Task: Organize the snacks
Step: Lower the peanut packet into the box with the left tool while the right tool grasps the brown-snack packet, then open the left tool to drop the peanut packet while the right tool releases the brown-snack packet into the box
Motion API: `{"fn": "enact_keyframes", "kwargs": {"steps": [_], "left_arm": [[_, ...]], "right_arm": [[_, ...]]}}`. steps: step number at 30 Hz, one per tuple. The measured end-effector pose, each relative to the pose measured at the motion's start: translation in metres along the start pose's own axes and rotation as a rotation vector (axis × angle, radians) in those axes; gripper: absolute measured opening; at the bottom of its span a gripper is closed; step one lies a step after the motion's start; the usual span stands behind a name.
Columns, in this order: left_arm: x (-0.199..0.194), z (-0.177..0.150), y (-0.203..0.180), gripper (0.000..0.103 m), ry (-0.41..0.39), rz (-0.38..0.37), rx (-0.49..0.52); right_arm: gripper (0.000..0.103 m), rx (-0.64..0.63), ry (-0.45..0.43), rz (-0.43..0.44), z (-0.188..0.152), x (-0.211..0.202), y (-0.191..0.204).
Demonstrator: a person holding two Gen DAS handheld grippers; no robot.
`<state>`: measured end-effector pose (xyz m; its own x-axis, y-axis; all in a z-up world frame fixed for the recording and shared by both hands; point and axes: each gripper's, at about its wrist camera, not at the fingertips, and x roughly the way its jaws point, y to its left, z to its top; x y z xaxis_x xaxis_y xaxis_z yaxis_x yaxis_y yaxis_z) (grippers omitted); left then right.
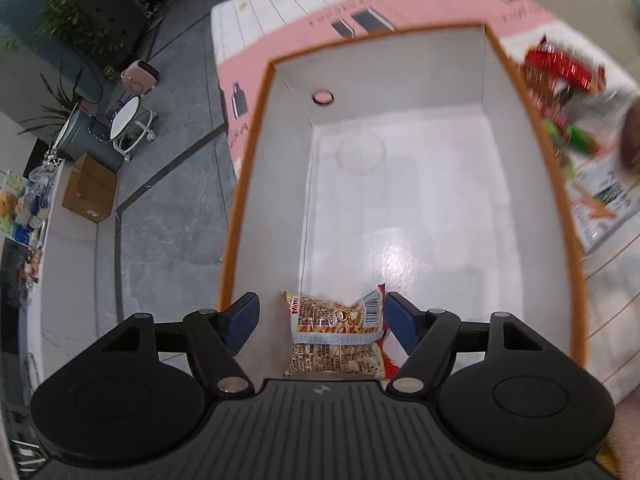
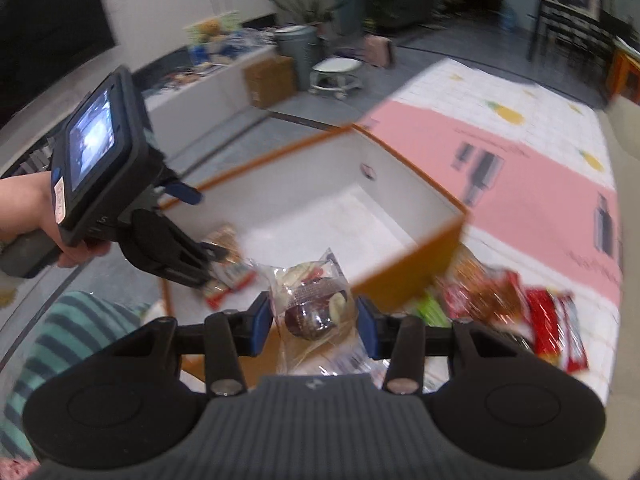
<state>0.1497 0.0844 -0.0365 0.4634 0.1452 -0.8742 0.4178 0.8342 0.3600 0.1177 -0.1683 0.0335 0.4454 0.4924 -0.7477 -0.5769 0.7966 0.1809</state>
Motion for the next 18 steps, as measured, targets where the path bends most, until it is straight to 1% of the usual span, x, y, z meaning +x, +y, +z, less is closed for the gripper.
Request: {"fn": "enact_keyframes", "kwargs": {"steps": [4, 10, 14, 18], "left_arm": [[-0.007, -0.003, 0.006, 0.084, -0.002, -0.003, -0.005], [-0.005, -0.012, 0.012, 0.084, 0.012, 0.029, 0.008], [-0.001, -0.016, 0.015, 0.084, 0.027, 0.038, -0.003], [0.003, -0.02, 0.014, 0.084, 0.037, 0.031, -0.005]], "right_arm": [[0.043, -0.072, 0.034, 0.059, 0.018, 0.02, 0.021], [0.043, -0.132, 0.156, 0.112, 0.035, 0.068, 0.044], [0.043, -0.184, 0.249, 0.104, 0.039, 0.1, 0.055], [0.043, -0.201, 0.333, 0.085, 0.034, 0.128, 0.059]]}}
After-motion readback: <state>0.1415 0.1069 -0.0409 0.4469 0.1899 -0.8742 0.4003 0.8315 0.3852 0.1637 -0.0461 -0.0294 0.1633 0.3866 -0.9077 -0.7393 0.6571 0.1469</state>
